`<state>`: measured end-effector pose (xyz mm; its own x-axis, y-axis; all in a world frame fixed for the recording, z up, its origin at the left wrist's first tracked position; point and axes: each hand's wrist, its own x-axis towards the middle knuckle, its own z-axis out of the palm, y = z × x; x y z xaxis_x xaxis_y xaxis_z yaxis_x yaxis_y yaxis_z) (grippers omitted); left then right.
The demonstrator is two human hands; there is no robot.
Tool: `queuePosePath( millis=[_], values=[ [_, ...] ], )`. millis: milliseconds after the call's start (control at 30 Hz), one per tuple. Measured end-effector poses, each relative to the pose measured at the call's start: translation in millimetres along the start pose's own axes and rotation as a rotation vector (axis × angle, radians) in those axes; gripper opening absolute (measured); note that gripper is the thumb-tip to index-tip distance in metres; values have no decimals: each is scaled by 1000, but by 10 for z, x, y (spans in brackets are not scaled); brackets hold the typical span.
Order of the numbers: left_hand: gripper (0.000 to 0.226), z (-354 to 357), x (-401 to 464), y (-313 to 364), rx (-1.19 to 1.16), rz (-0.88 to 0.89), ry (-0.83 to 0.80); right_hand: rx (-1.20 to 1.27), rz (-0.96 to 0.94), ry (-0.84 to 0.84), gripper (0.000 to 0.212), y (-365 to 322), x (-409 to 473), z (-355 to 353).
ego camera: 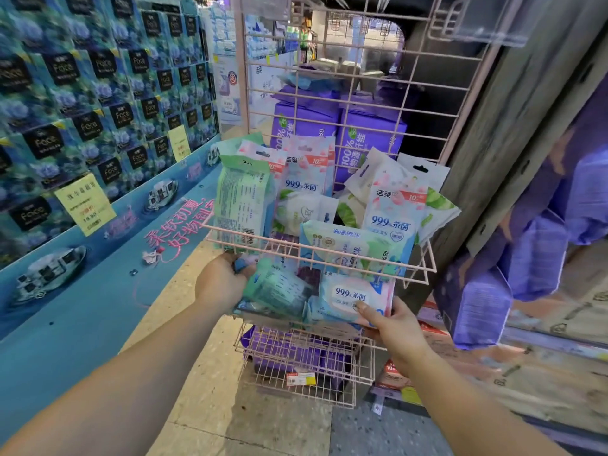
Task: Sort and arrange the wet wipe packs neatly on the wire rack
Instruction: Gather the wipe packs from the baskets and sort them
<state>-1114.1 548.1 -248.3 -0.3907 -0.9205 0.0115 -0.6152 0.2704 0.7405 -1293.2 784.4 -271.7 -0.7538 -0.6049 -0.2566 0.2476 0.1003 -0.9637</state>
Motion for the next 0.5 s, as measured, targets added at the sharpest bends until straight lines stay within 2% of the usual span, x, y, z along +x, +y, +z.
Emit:
queuePosePath(
  millis=[233,300,433,500],
  values=[
    [24,-130,-104,-406,-378,-278,117,-64,13,163,36,34,-90,238],
    [26,-165,-149,-466,-455,-328,101,-74,33,198,40,43,-98,266],
    [26,-202,-152,-631,-541,-398,74,-135,73,195,60,62,-108,343],
    [29,-212,-147,-745,-586,-417,53,-158,94,183,61,46,-111,427]
  ],
)
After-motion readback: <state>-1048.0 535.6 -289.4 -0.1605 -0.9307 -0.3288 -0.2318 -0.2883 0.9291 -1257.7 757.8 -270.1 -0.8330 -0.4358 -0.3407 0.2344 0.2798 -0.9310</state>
